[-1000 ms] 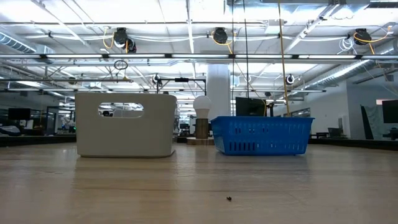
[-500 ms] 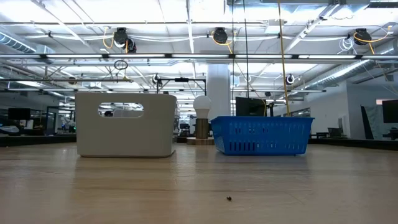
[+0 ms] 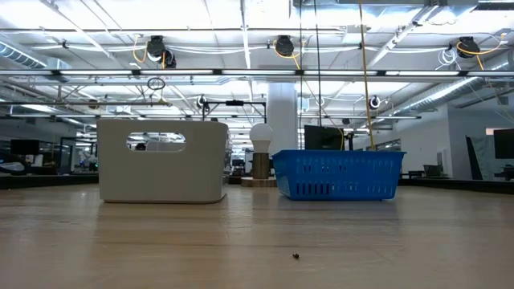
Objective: Pick & Place Office items
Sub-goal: Put the bottom blue digital clock into the blue bin
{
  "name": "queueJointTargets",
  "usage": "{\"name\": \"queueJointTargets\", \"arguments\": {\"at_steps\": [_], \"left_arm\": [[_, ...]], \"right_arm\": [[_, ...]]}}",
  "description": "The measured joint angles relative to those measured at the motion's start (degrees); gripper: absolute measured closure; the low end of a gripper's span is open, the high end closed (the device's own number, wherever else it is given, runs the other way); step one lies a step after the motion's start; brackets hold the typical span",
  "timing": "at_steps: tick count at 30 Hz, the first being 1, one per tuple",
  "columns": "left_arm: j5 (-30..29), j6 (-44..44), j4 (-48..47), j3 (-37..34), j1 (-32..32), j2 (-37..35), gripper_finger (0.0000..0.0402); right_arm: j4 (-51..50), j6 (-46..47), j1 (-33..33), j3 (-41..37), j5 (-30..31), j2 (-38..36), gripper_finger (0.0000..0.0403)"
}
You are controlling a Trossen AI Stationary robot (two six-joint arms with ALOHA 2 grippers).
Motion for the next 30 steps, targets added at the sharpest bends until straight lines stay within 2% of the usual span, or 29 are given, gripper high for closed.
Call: {"name": "queueJointTargets", "arguments": {"at_steps": [5,11,15,18,30], "left_arm": [[1.7,0.6,1.3,0.0,0.6,0.3,0.0356],[1.5,1.3,1.8,0.0,0.7,0.3,0.0354],[1.2,0.2,1.8,0.0,0.7,0.3,0.033],[0.9,-0.6,1.8,0.0,0.7,0.3,0.0319],[2.4,-1.4,2.0,0.0,0.8,0.3,0.0312]], "right_arm": [[0.3,-0.2,0.0,0.0,-0.1,0.0,0.0343],[0.7,-0.3,0.0,0.0,-0.3,0.0,0.0343],[0.8,-0.9,0.0,0.0,-0.3,0.0,0.0335],[0.9,-1.3,0.0,0.0,-0.4,0.0,0.0344],[0.9,-1.5,0.0,0.0,-0.7,0.0,0.0345]]}}
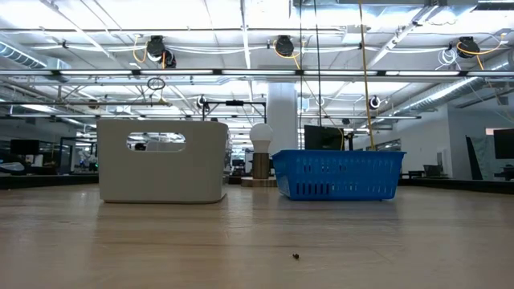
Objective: Pick & Place Office items
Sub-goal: Put the bottom blue digital clock into the blue bin
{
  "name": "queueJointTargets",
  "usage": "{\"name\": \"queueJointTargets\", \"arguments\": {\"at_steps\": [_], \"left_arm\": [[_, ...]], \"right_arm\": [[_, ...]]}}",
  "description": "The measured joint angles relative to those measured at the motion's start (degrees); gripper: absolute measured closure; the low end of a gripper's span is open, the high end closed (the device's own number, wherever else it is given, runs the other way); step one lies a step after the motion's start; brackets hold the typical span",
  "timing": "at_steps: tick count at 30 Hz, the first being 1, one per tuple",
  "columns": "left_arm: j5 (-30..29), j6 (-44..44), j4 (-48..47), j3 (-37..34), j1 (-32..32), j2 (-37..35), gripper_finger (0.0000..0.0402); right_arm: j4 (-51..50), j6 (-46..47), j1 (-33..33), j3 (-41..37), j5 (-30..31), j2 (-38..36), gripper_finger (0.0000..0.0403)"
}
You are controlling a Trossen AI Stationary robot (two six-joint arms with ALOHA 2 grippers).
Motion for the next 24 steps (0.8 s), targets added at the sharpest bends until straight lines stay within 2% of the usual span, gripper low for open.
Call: {"name": "queueJointTargets", "arguments": {"at_steps": [7,13,24], "left_arm": [[2.2,-0.6,1.8,-0.1,0.0,0.0,0.0278],[3.2,-0.7,2.4,-0.1,0.0,0.0,0.0223],[8.2,-2.3,1.7,-0.1,0.0,-0.1,0.0125]], "right_arm": [[0.5,0.0,0.1,0.1,-0.3,0.0,0.0345],[1.0,-0.4,0.1,0.1,-0.3,0.0,0.0345],[0.2,-2.3,-0.1,0.1,-0.1,0.0,0.0345]]}}
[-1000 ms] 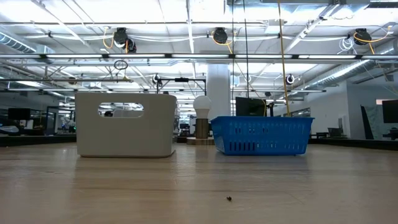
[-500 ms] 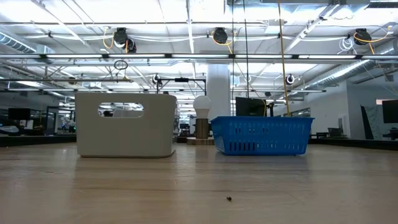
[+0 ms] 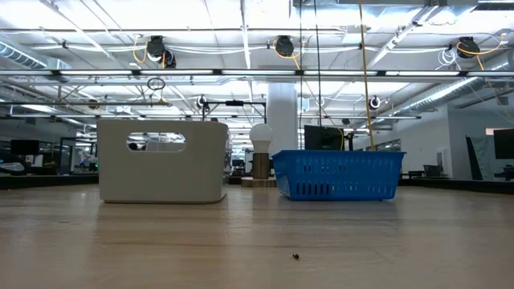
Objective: Pick & Place Office items
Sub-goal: Put the bottom blue digital clock into the blue bin
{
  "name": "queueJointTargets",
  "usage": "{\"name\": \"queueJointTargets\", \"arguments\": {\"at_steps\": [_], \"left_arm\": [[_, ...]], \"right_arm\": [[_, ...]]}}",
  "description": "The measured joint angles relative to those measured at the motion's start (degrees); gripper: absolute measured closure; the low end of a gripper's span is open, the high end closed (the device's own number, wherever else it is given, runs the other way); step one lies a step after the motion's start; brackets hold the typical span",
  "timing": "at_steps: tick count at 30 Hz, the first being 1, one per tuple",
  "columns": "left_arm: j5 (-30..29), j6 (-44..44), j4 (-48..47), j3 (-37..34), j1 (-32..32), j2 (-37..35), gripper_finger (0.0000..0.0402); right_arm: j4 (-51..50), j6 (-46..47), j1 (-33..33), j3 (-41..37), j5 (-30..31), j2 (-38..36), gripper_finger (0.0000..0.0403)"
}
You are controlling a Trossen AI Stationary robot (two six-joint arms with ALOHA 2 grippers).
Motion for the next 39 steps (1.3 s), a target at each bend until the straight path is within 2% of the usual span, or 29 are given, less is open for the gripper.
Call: {"name": "queueJointTargets", "arguments": {"at_steps": [5,12,17,24,29,39], "left_arm": [[-0.1,0.3,-7.5,0.0,0.0,-2.4,0.0104],[-2.9,0.9,-16.2,0.0,0.0,-7.8,0.0098],[-7.8,0.1,-26.1,0.0,-1.2,-11.1,0.0098],[-16.7,-5.5,-38.4,0.1,-4.0,-13.9,0.0098],[-23.9,-8.7,-42.8,0.0,-6.7,-14.2,0.0098],[-28.5,-13.5,-45.6,0.0,-9.1,-14.1,0.0098]], "right_arm": [[-2.6,-0.6,-0.4,0.0,-0.4,0.0,0.0345],[-3.6,-0.7,-3.2,-0.1,-4.7,-0.6,0.0345],[-5.0,-0.7,-6.5,-0.1,-9.0,-2.3,0.0345],[-21.3,-2.2,-9.9,-0.1,-11.6,-6.1,0.0345],[-31.2,-4.1,-10.5,-0.1,-12.1,-7.0,0.0345],[-48.0,-8.8,-10.5,-0.1,-11.8,-5.7,0.0345]]}}
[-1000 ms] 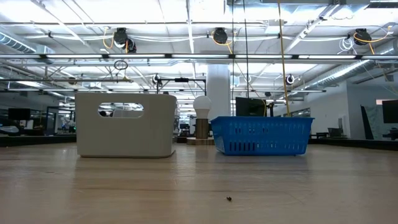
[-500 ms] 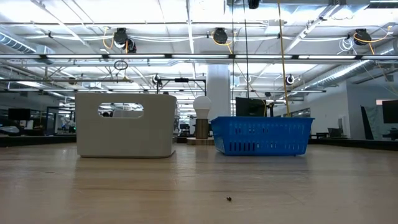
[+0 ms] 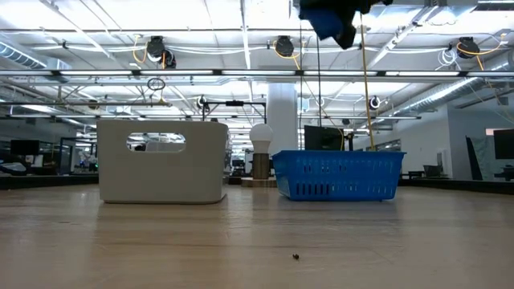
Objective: Pick & Place Office items
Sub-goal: Put the bottom blue digital clock into the blue bin
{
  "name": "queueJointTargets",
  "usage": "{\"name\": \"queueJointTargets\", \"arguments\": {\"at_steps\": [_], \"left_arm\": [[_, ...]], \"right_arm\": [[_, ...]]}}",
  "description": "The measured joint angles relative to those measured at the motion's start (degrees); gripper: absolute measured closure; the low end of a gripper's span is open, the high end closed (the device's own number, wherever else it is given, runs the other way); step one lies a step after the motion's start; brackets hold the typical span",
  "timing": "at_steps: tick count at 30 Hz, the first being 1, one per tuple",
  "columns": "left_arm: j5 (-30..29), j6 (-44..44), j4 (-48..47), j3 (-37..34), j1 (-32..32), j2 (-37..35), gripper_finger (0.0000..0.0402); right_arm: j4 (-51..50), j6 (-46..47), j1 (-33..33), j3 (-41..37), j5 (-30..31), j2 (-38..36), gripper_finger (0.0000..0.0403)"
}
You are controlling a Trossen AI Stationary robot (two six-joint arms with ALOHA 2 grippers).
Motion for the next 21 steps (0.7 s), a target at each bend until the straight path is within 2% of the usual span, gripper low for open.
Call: {"name": "queueJointTargets", "arguments": {"at_steps": [3,8,21], "left_arm": [[-1.3,-1.1,-0.1,0.0,-0.7,0.0,0.0098],[-2.6,-3.1,-0.1,0.0,-1.8,0.0,0.0098],[-6.1,-6.5,0.2,0.0,-3.3,0.0,0.0098]], "right_arm": [[-3.4,-0.5,0.0,-0.9,0.0,0.2,0.0345],[-1.0,1.2,0.0,-6.0,0.1,0.1,0.0346],[18.6,11.0,0.0,-24.4,0.1,0.2,0.0346]]}}
